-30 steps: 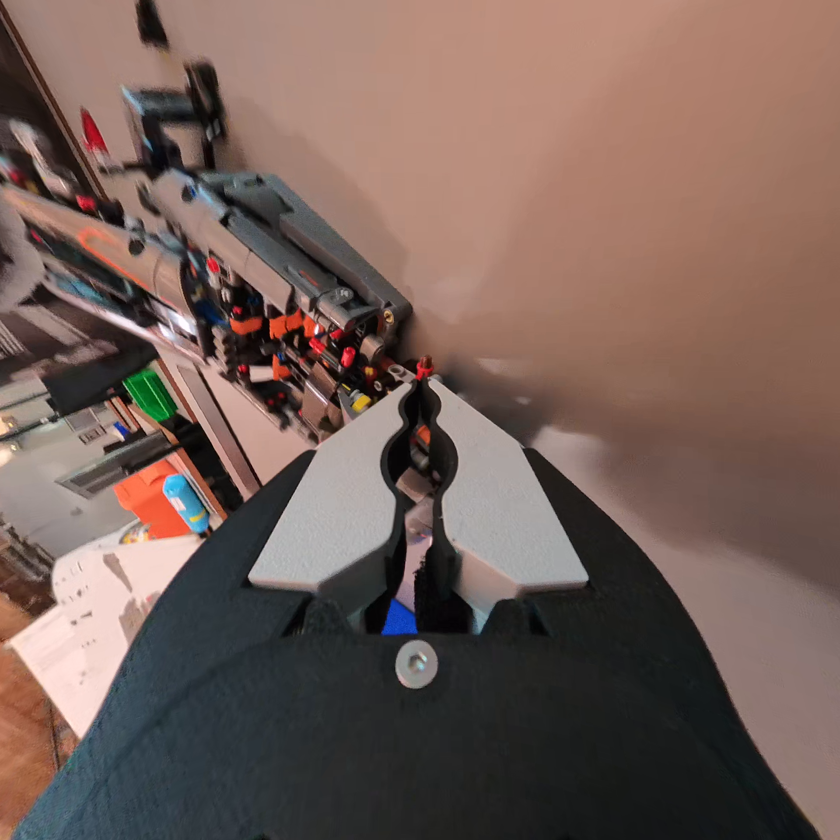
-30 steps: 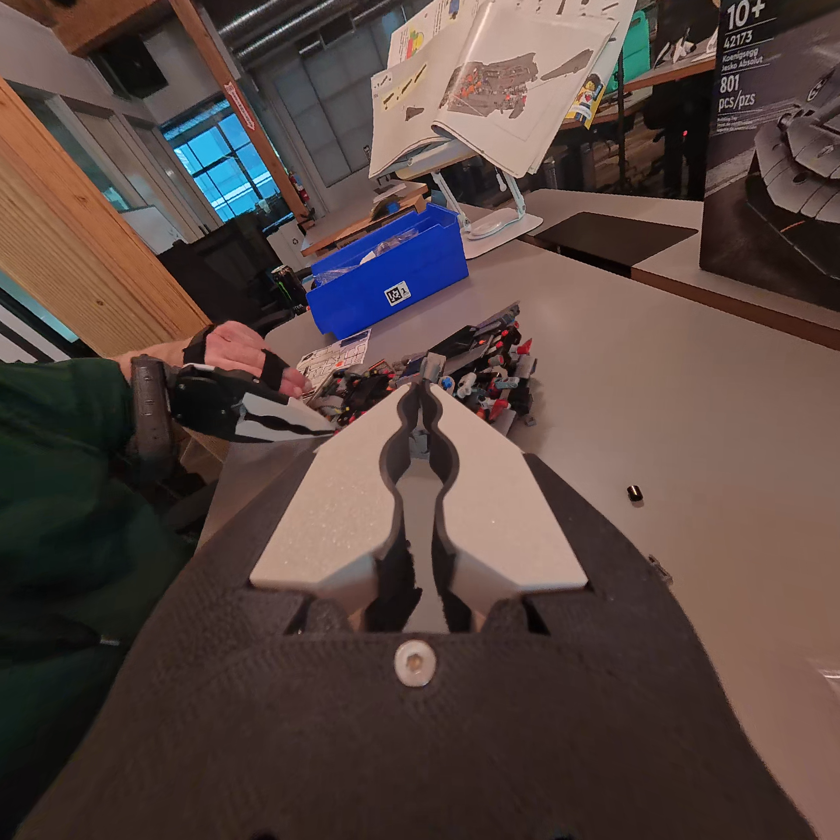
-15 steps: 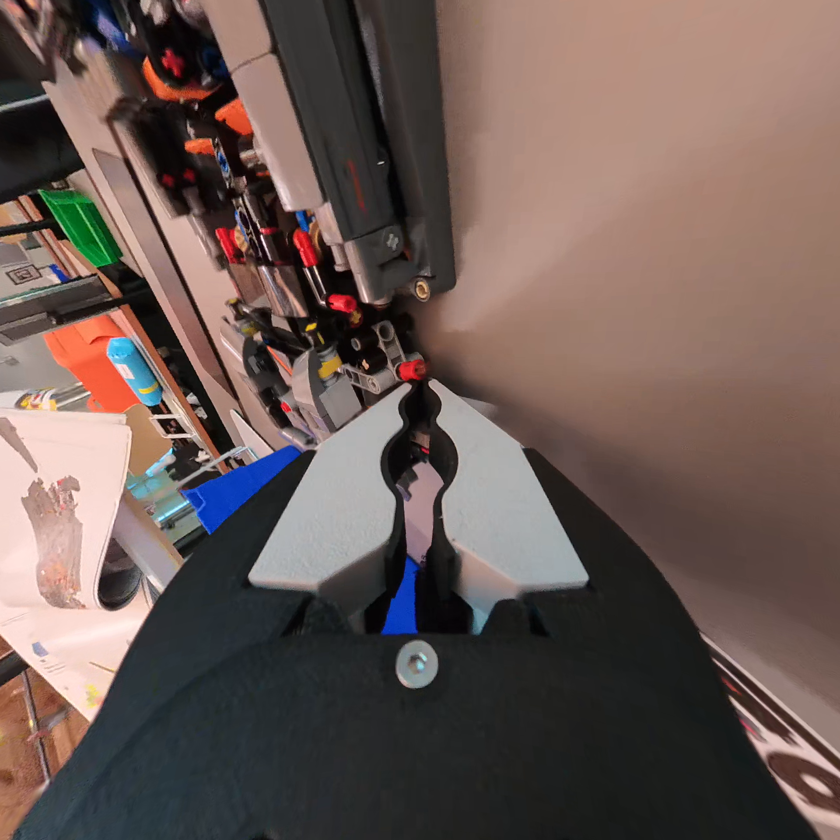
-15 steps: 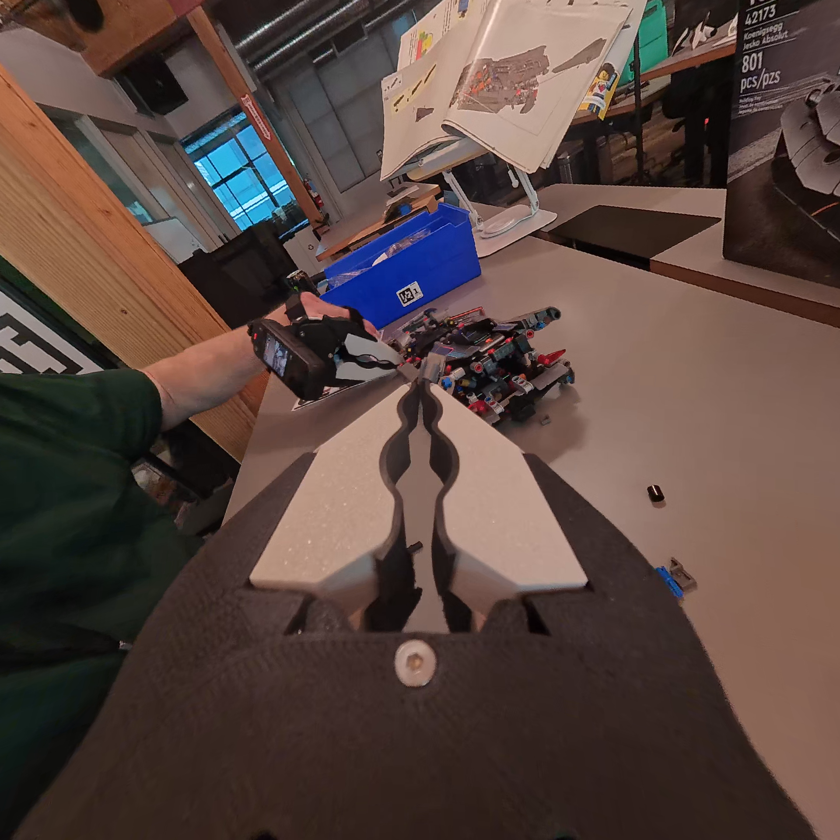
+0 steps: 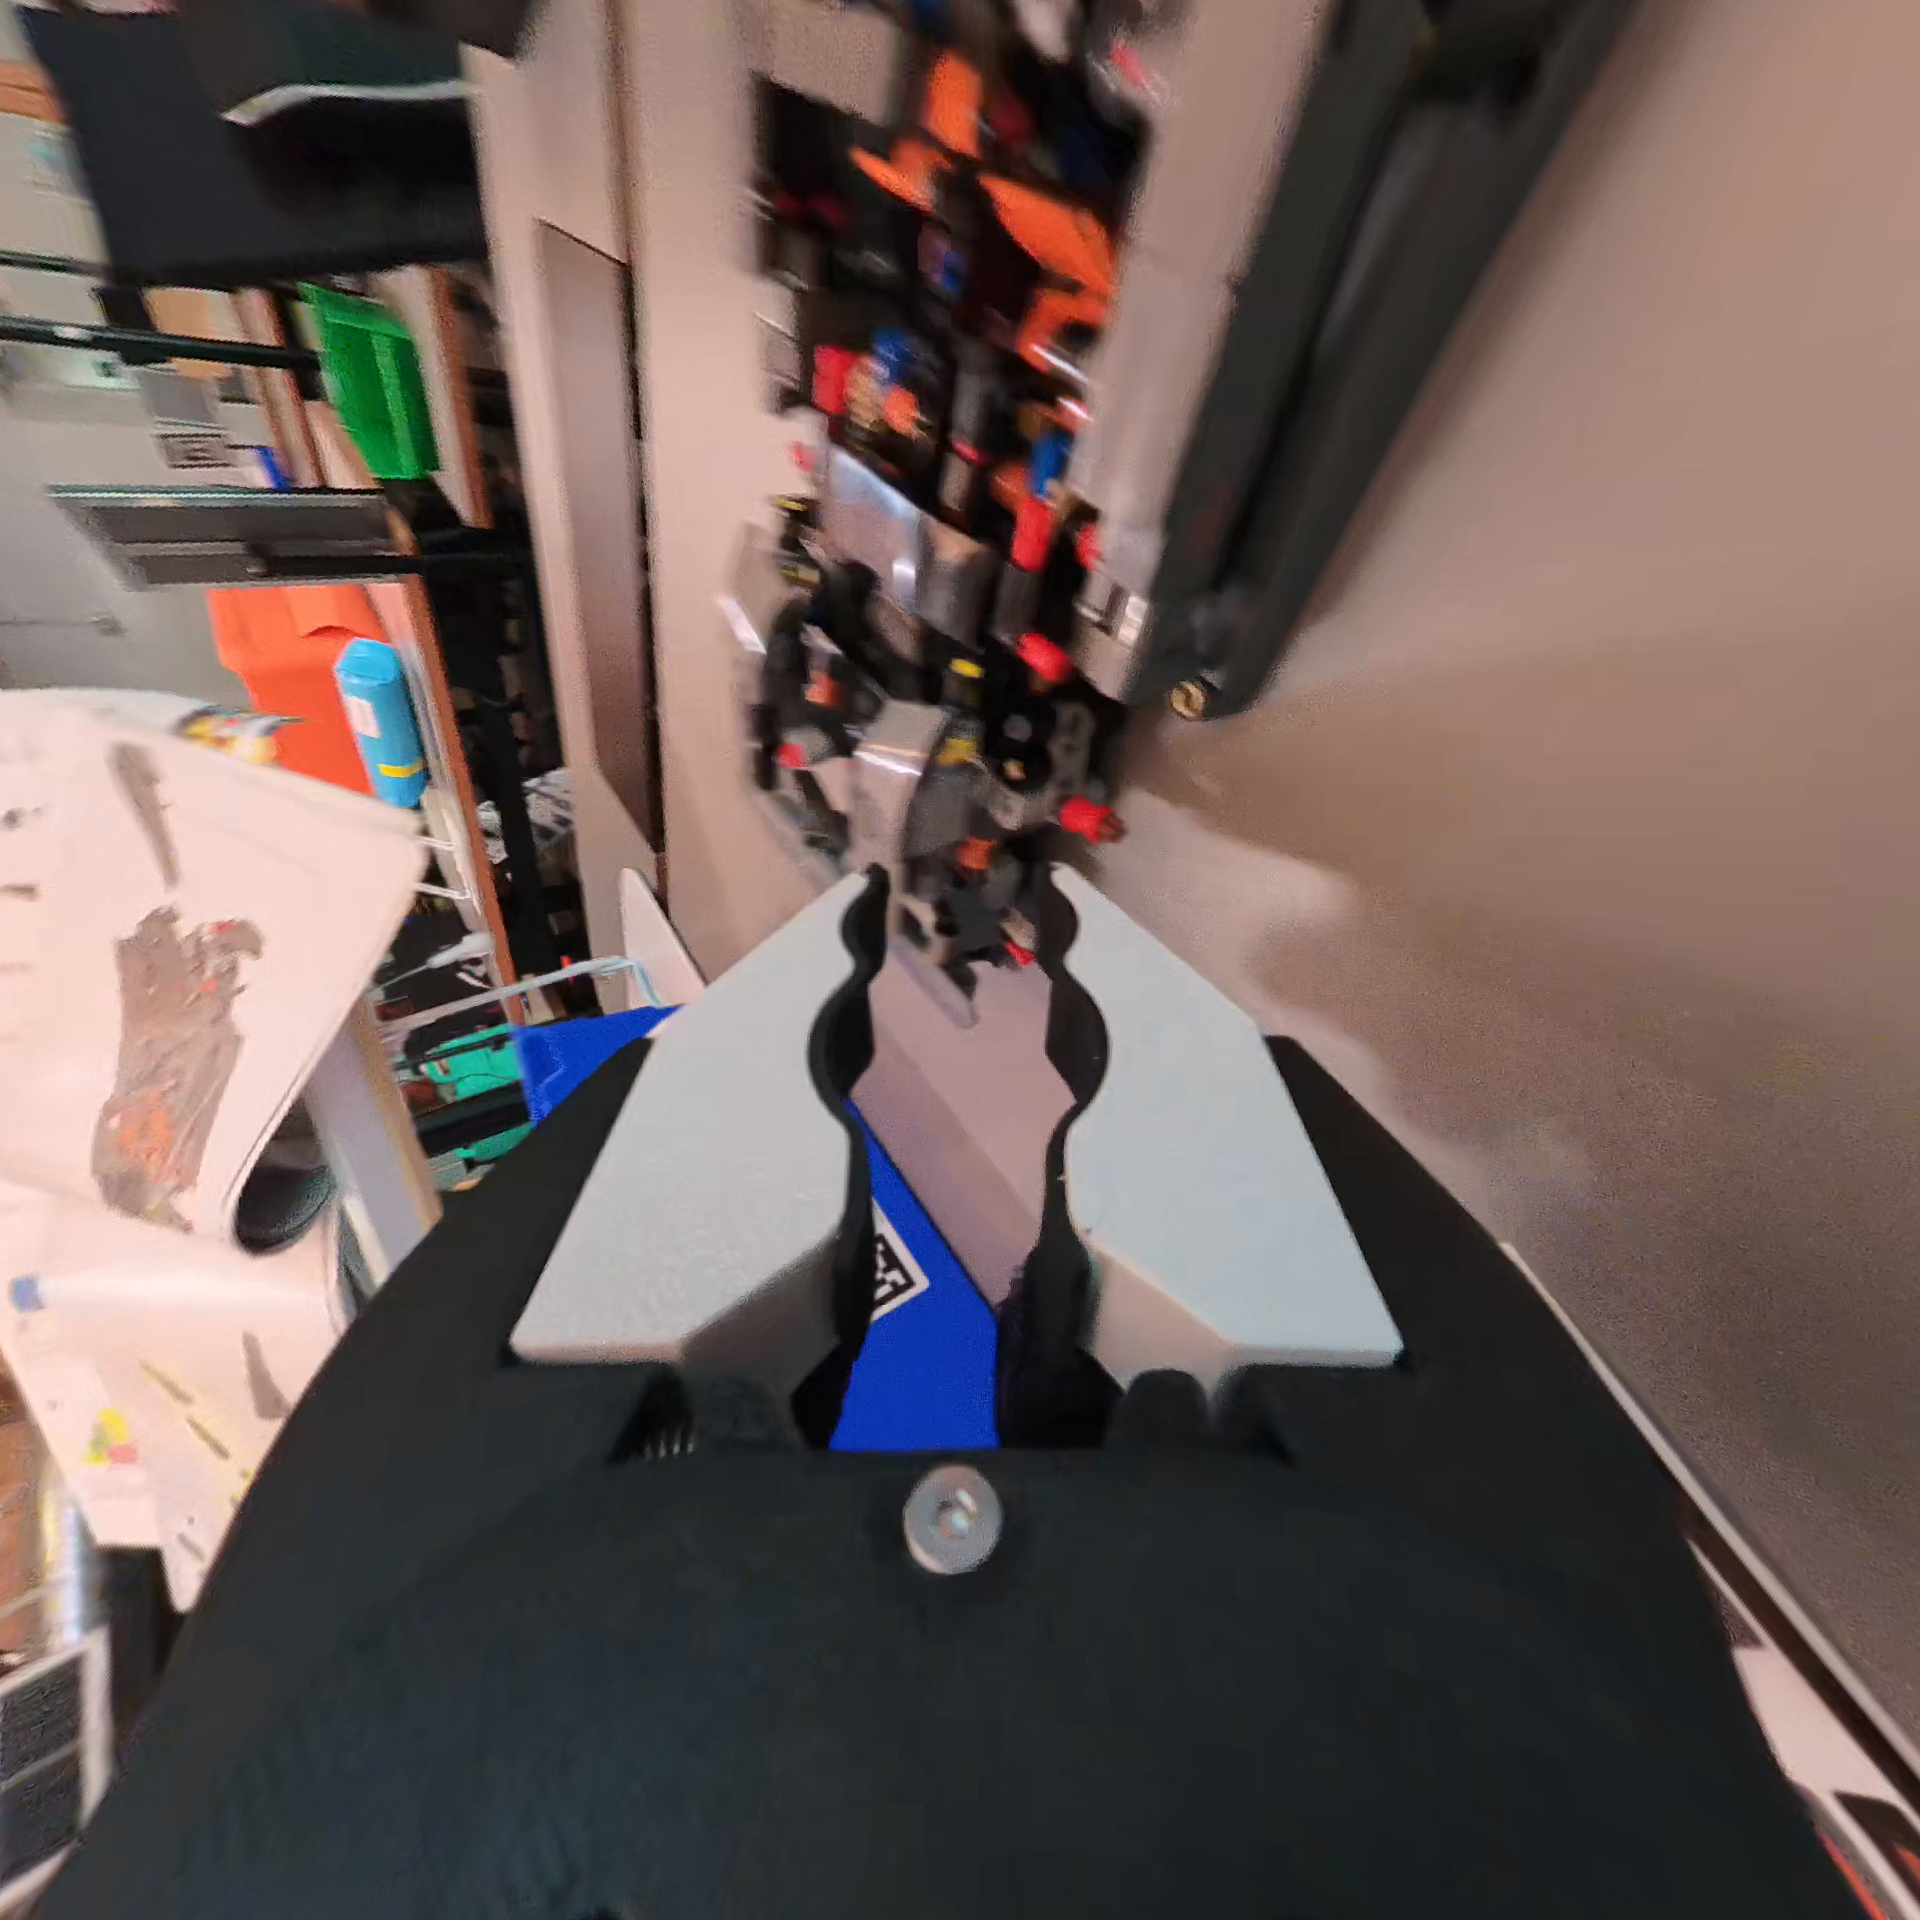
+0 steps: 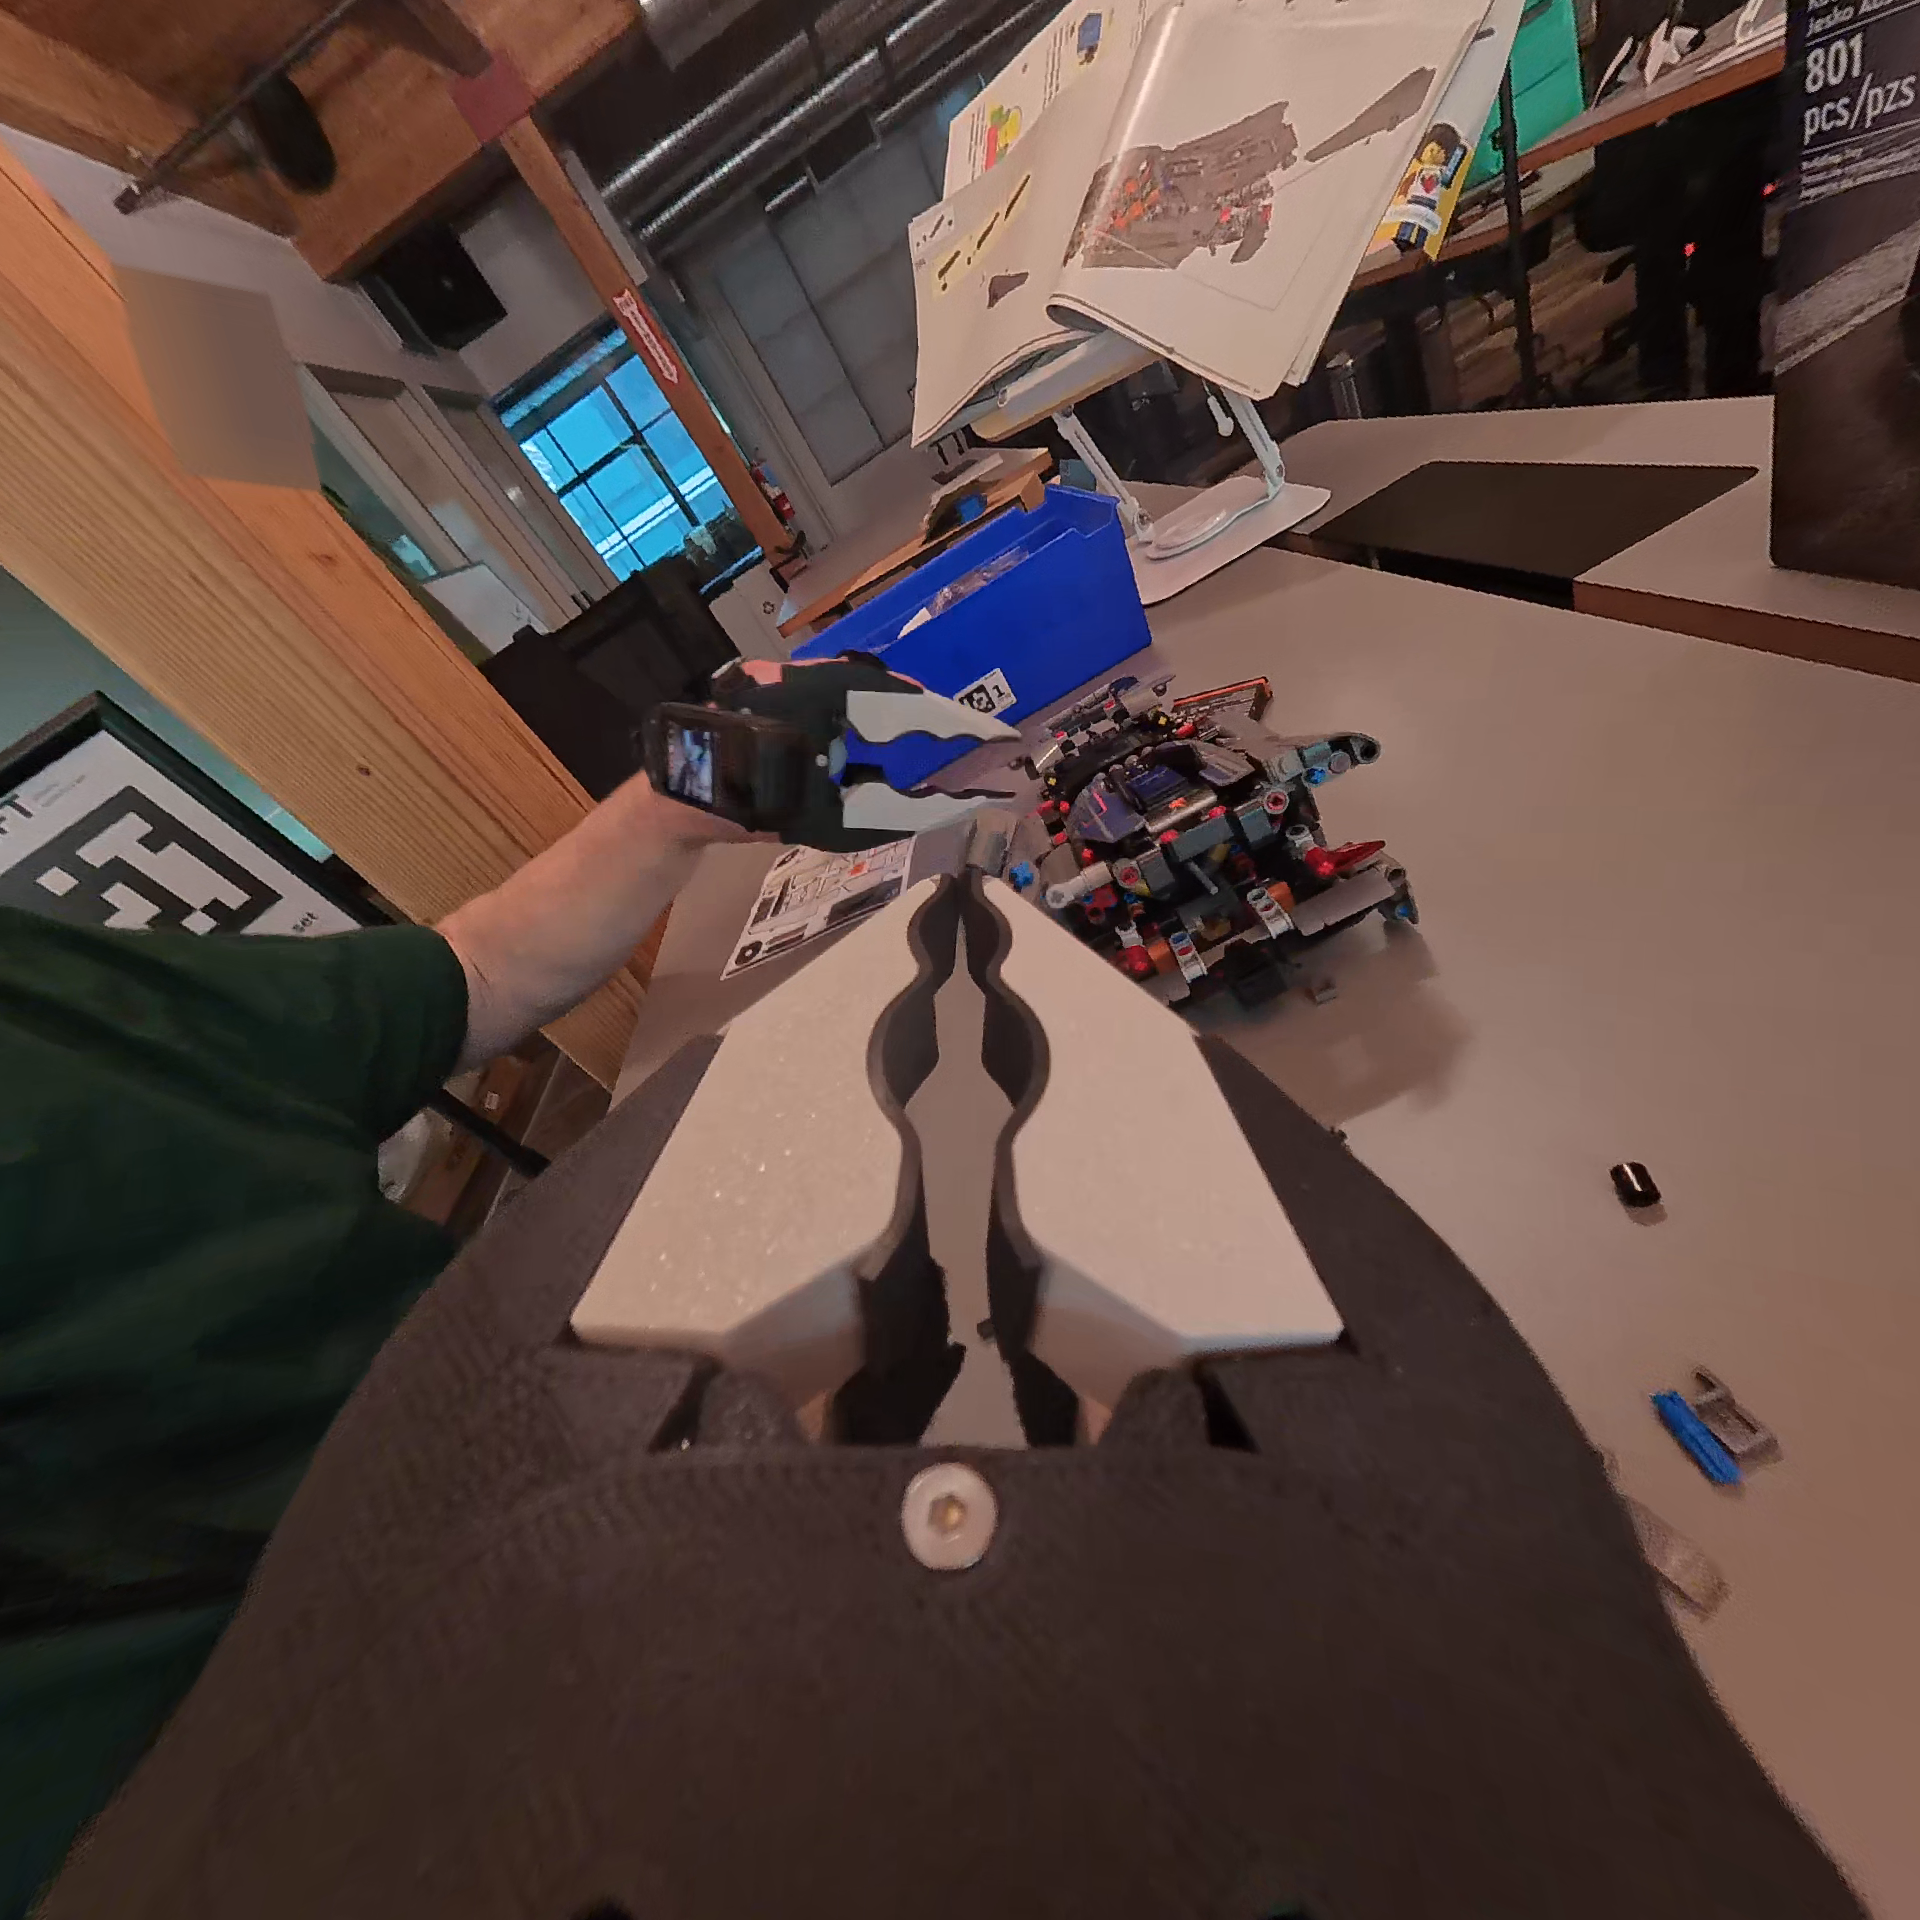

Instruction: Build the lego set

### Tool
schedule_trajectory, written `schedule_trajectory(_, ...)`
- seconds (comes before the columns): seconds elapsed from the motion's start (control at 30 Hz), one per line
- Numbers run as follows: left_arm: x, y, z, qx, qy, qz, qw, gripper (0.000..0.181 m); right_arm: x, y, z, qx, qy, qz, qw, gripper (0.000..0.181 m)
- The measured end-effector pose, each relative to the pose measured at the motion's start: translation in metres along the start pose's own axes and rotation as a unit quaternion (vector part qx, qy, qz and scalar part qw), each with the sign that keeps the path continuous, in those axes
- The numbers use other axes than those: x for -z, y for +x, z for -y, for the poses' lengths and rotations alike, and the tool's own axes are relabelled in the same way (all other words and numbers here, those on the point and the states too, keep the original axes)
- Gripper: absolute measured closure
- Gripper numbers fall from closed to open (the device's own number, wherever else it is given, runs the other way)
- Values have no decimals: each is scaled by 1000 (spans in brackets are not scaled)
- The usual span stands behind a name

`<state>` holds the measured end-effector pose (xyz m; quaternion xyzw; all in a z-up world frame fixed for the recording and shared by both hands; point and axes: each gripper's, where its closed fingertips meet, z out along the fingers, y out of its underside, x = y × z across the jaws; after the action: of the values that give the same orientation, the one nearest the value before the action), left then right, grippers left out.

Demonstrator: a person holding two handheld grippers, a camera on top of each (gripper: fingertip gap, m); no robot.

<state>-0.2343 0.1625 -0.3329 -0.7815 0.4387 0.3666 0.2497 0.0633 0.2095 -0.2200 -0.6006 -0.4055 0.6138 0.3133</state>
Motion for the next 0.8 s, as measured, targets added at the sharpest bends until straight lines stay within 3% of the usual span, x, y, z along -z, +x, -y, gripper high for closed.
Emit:
schedule_trajectory(0.03,10,-8,8,14,18,17,1000,150,-2,0,1,-4,5,1,1000,181)
schedule_trajectory(0.2,59,-16,78,20,138,66,988,142,-16,-4,4,-31,28,9,999,181)
schedule_trajectory(0.3,93,-15,135,-7,242,134,961,139,-24,-3,5,-57,45,14,997,181)
schedule_trajectory(0.43,117,4,187,-69,305,192,930,138,-32,0,5,-89,66,14,994,181)
schedule_trajectory(0.57,114,6,206,-90,305,243,916,143,-37,-2,6,-116,81,21,990,181)
schedule_trajectory(0.67,111,-8,209,-82,299,286,906,162,-40,-7,5,-125,83,27,988,181)
schedule_trajectory(0.8,110,-20,208,-69,302,304,901,169,-42,-10,6,-134,87,35,986,181)
